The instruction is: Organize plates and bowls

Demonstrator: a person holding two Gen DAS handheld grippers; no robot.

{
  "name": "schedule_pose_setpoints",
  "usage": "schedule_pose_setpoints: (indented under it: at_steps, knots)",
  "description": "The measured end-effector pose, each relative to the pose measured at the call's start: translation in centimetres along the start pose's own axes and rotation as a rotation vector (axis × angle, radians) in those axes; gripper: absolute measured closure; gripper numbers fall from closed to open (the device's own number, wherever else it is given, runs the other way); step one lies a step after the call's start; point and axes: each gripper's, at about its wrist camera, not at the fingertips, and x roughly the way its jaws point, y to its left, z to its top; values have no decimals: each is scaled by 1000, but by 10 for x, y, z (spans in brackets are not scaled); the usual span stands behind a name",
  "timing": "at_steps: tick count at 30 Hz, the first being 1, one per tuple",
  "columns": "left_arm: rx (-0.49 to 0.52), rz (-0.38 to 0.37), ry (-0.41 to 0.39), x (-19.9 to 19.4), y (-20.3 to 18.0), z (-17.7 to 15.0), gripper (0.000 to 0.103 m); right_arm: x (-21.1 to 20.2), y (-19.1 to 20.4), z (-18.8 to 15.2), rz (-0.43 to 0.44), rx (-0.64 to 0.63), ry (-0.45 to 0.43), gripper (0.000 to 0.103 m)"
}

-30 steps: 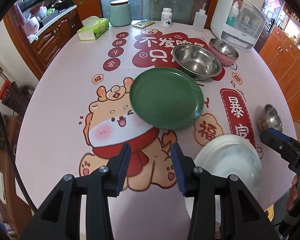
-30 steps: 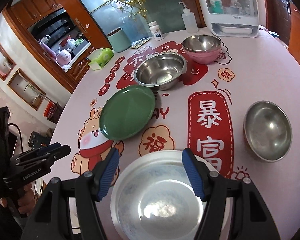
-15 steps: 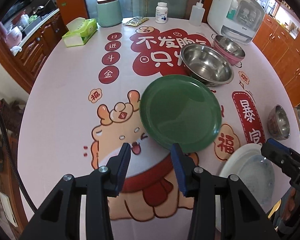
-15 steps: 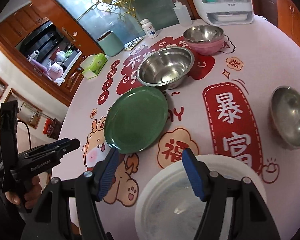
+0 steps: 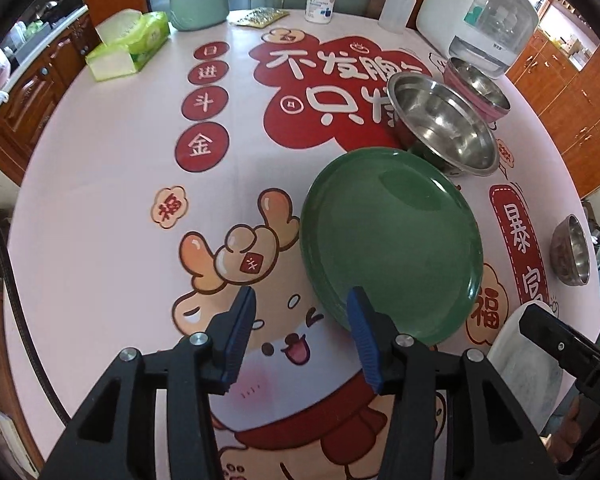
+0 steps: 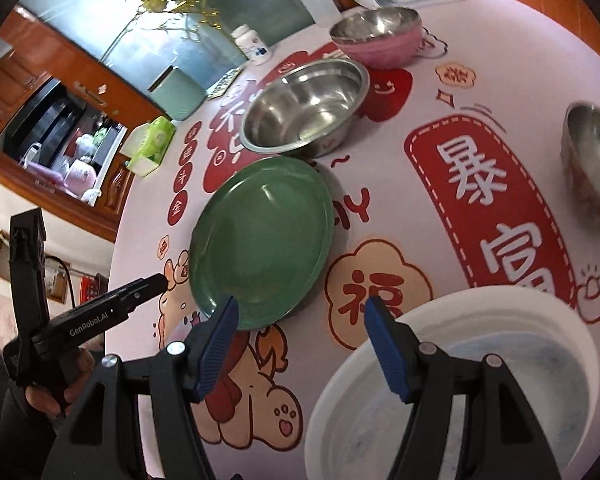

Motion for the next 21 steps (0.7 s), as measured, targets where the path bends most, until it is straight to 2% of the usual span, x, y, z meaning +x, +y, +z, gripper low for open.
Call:
schedule_pose_setpoints:
  at_steps: [8, 10, 14, 21]
  knots:
    - [-28, -55, 35, 29, 6, 3, 54, 19, 0, 5, -15, 38, 25, 38]
    - [-41, -68, 34, 33, 9, 2, 50, 23, -1, 8, -8, 45, 31, 38]
    - [-80, -96, 35, 40, 16, 2, 49, 30, -5, 11, 1, 56, 38, 50]
    - [-87, -119, 19, 51, 19, 7, 49, 45, -8, 15, 13, 54, 57, 71]
